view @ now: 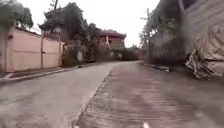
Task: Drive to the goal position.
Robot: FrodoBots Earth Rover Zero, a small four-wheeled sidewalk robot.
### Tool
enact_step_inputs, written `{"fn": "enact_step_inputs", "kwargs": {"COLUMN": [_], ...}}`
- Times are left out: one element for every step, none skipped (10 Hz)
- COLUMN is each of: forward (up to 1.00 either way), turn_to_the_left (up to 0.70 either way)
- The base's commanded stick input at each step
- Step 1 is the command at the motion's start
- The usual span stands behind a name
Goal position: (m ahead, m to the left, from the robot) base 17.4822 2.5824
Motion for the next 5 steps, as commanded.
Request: {"fn": "enact_step_inputs", "kwargs": {"forward": [0.70, 0.70, 0.70, 0.70, 0.70], "turn_to_the_left": [-0.35, -0.35, -0.35, -0.35, -0.10]}}
